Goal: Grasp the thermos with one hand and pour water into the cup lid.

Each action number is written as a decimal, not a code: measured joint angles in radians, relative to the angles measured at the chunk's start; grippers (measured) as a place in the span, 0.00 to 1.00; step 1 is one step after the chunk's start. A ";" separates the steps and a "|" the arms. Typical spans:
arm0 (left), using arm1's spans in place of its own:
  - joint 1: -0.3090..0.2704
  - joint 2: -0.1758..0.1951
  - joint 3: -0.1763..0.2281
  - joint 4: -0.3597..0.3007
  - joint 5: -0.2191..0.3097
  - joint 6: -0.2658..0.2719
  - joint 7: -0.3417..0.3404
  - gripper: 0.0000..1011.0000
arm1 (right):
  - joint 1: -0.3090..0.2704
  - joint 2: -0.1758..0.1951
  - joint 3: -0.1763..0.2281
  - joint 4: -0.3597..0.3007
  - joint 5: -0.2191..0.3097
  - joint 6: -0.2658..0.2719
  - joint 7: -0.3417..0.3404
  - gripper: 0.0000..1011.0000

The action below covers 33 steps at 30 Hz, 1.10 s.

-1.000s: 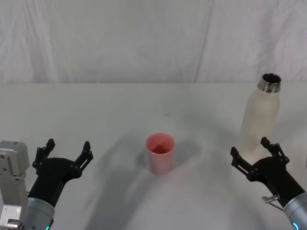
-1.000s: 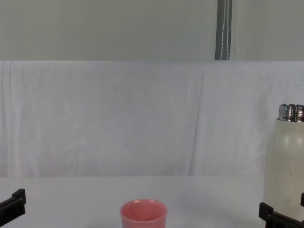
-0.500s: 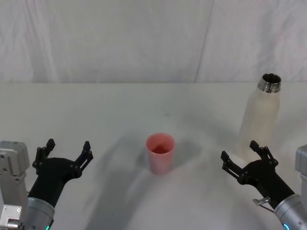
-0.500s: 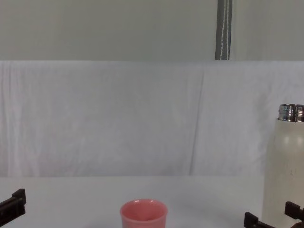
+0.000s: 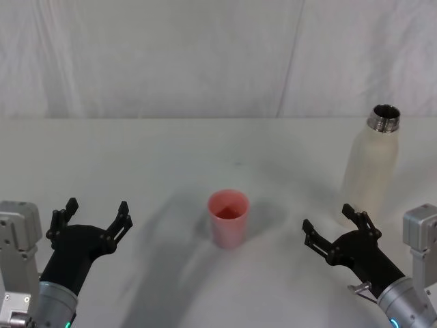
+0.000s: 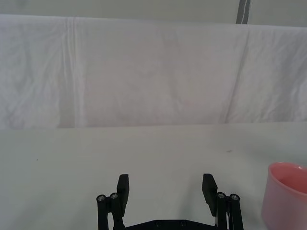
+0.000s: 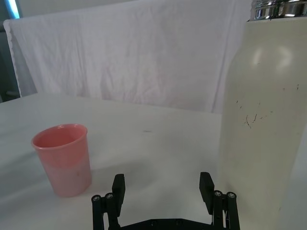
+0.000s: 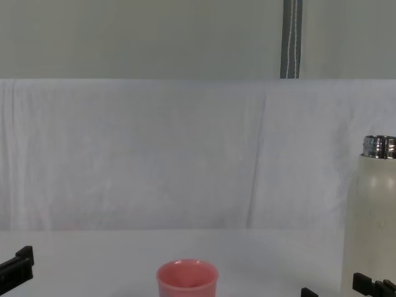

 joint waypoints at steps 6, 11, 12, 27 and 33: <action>0.000 0.000 0.000 0.000 0.000 0.000 0.000 0.99 | 0.004 -0.001 -0.004 0.007 -0.003 0.000 -0.001 0.99; 0.000 0.000 0.000 0.000 0.000 0.000 0.000 0.99 | 0.003 -0.001 -0.006 0.008 -0.004 0.000 -0.002 0.99; 0.000 0.000 0.000 0.000 0.000 0.000 0.000 0.99 | 0.003 -0.001 -0.006 0.008 -0.004 0.000 -0.002 0.99; 0.000 0.000 0.000 0.000 0.000 0.000 0.000 0.99 | 0.002 -0.001 -0.004 0.008 -0.005 0.000 -0.005 0.99; 0.000 0.000 0.000 0.000 0.000 0.000 0.000 0.99 | 0.002 -0.001 -0.004 0.007 -0.005 0.001 -0.006 0.99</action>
